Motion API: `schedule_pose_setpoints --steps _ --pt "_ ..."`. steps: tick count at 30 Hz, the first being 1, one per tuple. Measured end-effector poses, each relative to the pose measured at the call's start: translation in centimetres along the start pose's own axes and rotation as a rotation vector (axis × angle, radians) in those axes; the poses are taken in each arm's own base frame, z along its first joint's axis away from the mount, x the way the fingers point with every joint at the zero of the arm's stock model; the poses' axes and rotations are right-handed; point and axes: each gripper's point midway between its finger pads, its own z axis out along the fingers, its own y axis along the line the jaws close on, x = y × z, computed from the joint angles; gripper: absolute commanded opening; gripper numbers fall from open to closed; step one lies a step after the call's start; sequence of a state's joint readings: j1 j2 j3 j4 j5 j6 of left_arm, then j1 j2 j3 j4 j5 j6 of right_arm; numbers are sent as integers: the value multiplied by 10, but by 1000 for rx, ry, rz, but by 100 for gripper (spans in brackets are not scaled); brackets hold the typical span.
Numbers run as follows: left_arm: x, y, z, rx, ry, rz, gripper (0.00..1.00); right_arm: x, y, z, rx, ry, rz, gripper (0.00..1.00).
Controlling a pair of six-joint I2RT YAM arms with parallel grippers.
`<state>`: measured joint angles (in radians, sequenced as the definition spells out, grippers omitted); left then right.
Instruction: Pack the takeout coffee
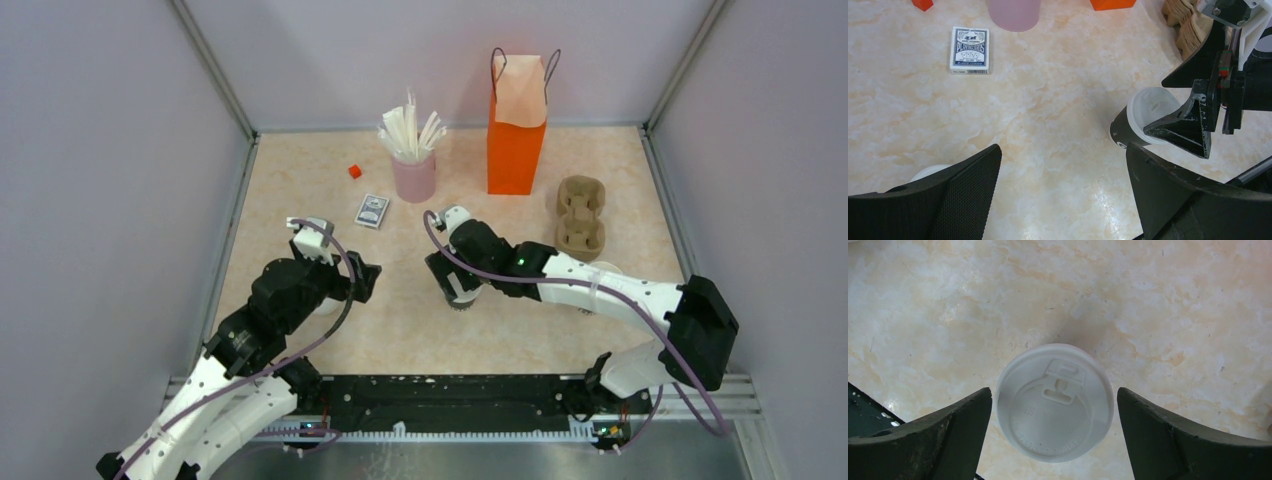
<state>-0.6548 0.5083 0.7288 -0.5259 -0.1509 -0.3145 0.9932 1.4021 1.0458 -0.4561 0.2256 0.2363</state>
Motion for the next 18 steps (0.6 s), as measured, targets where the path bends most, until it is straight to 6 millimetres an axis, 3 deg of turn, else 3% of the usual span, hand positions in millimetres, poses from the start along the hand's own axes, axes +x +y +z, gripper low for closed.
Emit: schedule_pose_setpoints --steps 10,18 --pt "0 0 0 -1 0 0 99 0 -1 0 4 0 0 92" --pt "1 0 0 -2 1 0 99 4 -8 -1 41 13 -3 85"
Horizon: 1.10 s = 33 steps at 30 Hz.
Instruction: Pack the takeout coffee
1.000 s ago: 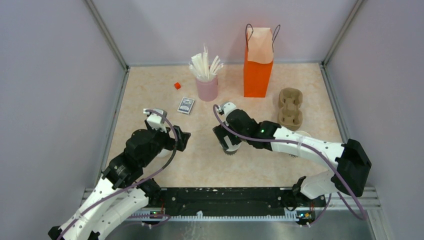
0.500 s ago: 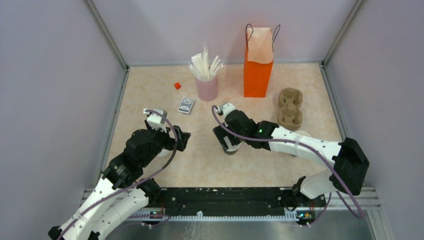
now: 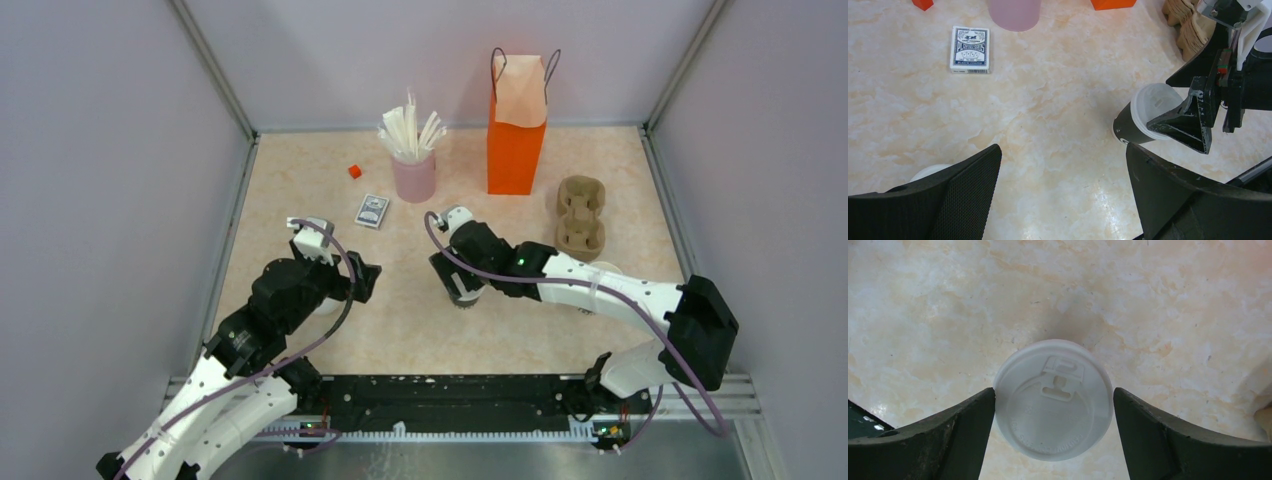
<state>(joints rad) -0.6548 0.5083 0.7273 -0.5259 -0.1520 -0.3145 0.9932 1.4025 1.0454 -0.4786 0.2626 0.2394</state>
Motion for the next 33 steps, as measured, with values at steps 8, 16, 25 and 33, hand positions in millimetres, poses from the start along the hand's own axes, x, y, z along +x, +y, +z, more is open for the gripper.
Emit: schedule_pose_setpoints --steps 8,16,25,33 --pt "0 0 0 0 0 0 99 6 -12 -3 41 14 32 83" --pt "1 0 0 0 1 0 99 34 -62 -29 149 34 174 80" --pt "1 -1 0 4 3 1 99 61 -117 -50 303 57 342 87" --pt "1 -1 0 5 3 3 99 61 -118 -58 312 73 376 99"
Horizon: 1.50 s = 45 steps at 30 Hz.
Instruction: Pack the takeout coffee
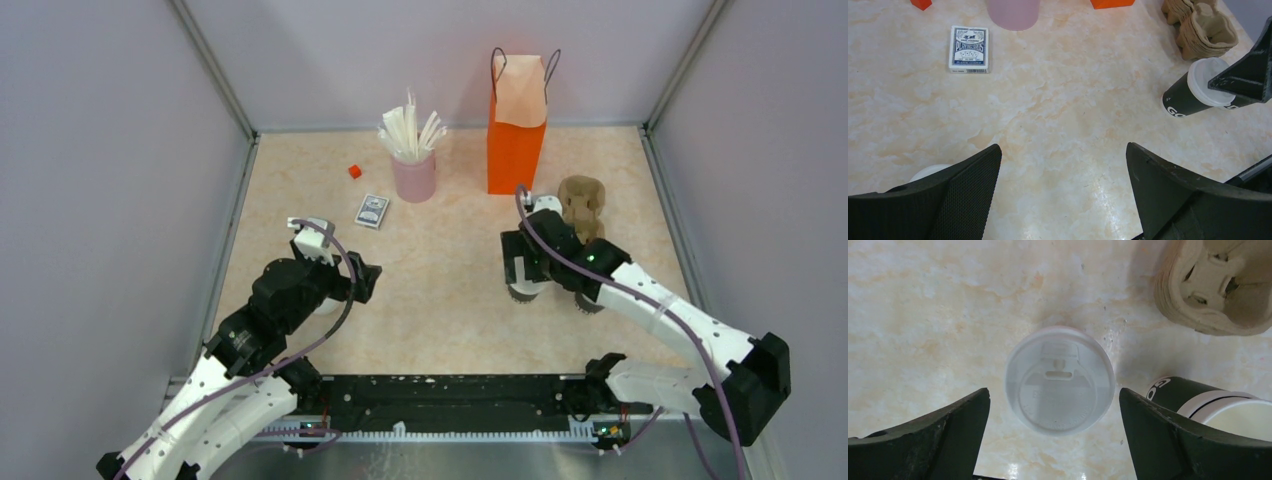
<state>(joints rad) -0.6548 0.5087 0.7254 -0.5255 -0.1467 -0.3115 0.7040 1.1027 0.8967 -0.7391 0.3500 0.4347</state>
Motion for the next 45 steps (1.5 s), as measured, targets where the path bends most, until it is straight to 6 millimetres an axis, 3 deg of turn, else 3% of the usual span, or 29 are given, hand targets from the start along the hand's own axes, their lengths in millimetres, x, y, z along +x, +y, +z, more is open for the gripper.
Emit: schedule_pose_setpoints --steps 4,7,8,11,14,19,24,35,41,45 --pt "0 0 0 0 0 0 99 -35 8 -26 -50 -82 40 99" --pt "0 0 0 0 0 0 99 -86 14 -61 -104 -233 81 99" --pt "0 0 0 0 0 0 99 -89 15 -63 -107 -242 83 98" --pt "0 0 0 0 0 0 99 -131 9 -79 -90 -363 83 88" --pt "0 0 0 0 0 0 99 -179 -11 -79 -12 -447 108 82" --pt "0 0 0 0 1 0 99 -252 -53 -56 115 -508 157 81" --pt "1 0 0 2 3 0 99 -300 -70 -14 153 -500 146 77" --pt "6 -3 3 18 30 3 99 -325 -89 69 188 -437 136 56" --pt "6 -3 3 18 30 3 99 -346 -91 104 173 -432 144 34" --pt "6 -3 3 17 30 3 99 -356 -94 116 175 -434 145 16"
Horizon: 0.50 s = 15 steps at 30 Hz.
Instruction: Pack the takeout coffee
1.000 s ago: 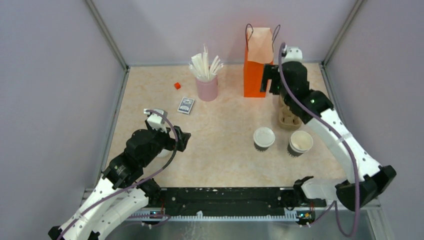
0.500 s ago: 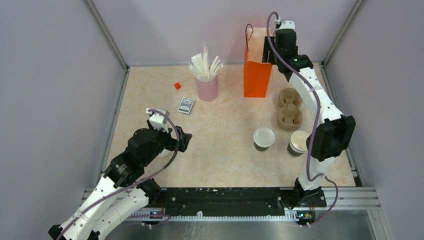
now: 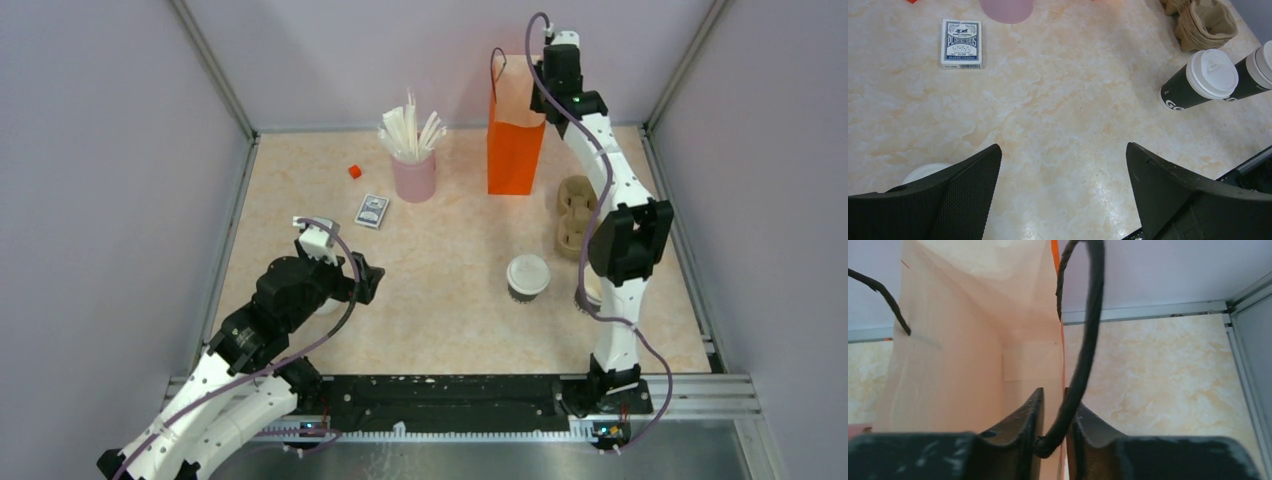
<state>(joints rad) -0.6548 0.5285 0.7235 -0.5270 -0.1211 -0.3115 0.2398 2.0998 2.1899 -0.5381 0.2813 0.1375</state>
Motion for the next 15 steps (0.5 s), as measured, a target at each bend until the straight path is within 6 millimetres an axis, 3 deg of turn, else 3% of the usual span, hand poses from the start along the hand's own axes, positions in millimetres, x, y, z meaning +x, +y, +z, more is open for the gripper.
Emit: schedule_pose_setpoints --steps 4,11,15 --pt "0 1 0 -3 -1 0 99 0 -6 3 11 4 -6 0" --pt "2 1 3 -9 11 2 99 -1 -10 3 17 3 -36 0" --pt "3 3 4 -19 15 3 99 -5 -13 -6 14 1 -52 0"
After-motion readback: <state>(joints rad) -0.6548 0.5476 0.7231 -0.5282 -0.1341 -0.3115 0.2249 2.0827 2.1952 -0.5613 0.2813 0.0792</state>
